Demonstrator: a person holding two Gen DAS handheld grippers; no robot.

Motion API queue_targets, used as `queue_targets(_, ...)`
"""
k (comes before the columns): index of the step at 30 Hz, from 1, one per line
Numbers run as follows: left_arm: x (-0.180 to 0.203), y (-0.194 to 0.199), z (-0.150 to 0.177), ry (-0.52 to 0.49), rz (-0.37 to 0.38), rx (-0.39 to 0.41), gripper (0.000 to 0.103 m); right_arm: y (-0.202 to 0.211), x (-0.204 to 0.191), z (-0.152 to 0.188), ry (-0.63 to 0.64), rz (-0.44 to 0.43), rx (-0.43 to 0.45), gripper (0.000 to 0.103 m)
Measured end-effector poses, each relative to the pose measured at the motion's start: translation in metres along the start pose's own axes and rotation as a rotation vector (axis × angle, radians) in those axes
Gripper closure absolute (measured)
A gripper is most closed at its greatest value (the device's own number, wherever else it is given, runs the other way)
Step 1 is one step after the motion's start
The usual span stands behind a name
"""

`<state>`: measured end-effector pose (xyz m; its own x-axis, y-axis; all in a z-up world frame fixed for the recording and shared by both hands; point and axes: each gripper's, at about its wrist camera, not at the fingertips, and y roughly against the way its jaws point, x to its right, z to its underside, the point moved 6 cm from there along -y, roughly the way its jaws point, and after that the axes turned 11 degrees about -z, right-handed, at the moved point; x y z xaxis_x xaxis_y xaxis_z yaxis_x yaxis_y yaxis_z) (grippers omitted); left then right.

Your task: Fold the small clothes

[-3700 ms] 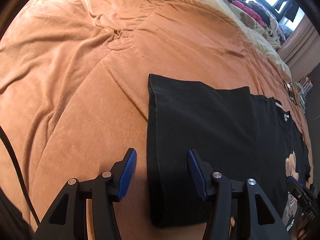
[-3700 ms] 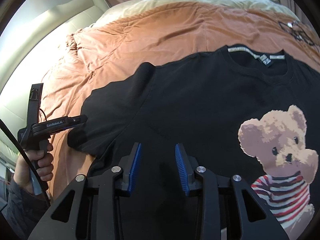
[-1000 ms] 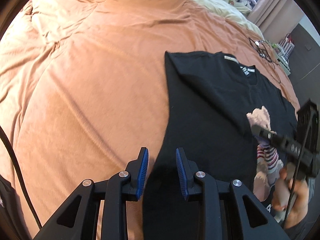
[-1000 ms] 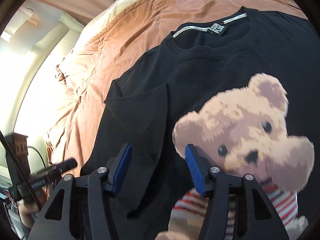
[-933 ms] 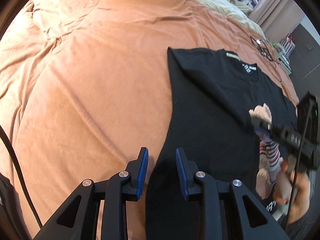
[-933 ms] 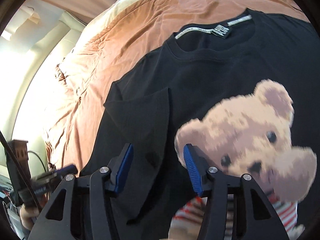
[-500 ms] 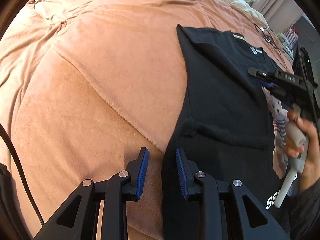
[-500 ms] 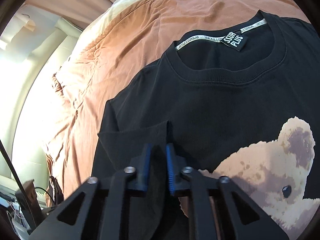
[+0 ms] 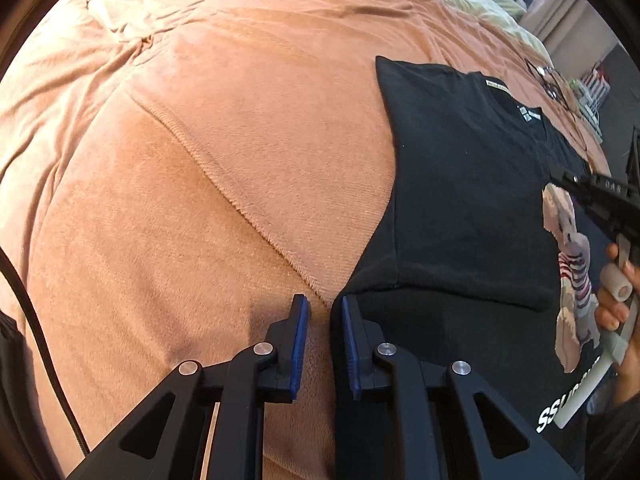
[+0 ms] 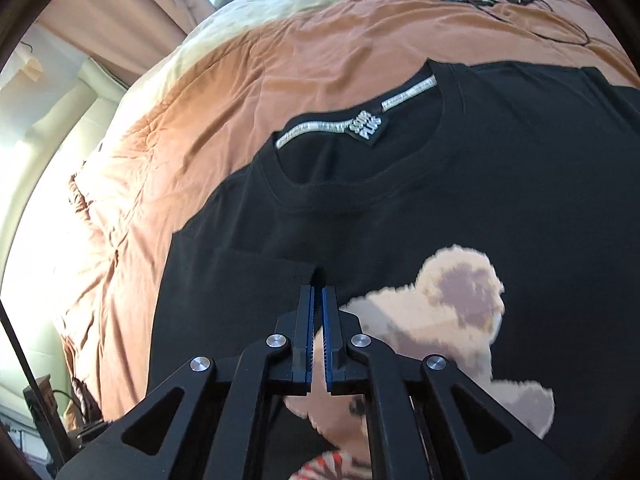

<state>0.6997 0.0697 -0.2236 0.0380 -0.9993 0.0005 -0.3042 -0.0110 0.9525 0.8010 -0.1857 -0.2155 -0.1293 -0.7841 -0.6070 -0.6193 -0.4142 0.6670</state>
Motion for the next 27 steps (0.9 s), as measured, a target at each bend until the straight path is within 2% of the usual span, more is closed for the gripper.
queue_targets(3, -0.001, 0.006, 0.001, 0.007, 0.004, 0.004, 0.084, 0.009, -0.013, 0.012, 0.028, -0.029, -0.029, 0.100)
queue_targets(5, -0.001, 0.011, 0.001, 0.015, 0.005, 0.013, 0.084, 0.013, -0.022, 0.017, 0.050, -0.045, -0.044, 0.088)
queue_targets(7, -0.004, 0.018, 0.001, 0.025, 0.000, 0.029, 0.084, 0.018, -0.029, 0.026, 0.070, -0.058, -0.055, 0.057)
queue_targets(8, -0.005, 0.021, 0.001, 0.029, 0.004, 0.033, 0.084, 0.021, -0.035, 0.032, 0.084, -0.058, -0.052, 0.054)
queue_targets(14, -0.003, 0.035, 0.002, 0.046, 0.018, 0.061, 0.084, 0.026, -0.060, 0.057, 0.162, -0.082, -0.086, 0.054)
queue_targets(18, 0.011, 0.032, -0.005, 0.031, 0.027, 0.070, 0.084, 0.026, -0.063, 0.069, 0.170, -0.105, -0.123, 0.056)
queue_targets(22, 0.026, 0.028, -0.013, 0.012, 0.034, 0.079, 0.084, 0.018, -0.066, 0.070, 0.176, -0.118, -0.150, 0.075)
queue_targets(24, 0.033, 0.024, -0.018, 0.002, 0.036, 0.083, 0.084, 0.011, -0.069, 0.072, 0.167, -0.123, -0.167, 0.081)
queue_targets(27, 0.042, 0.019, -0.024, -0.008, 0.047, 0.089, 0.084, 0.003, -0.072, 0.077, 0.160, -0.143, -0.184, 0.085)
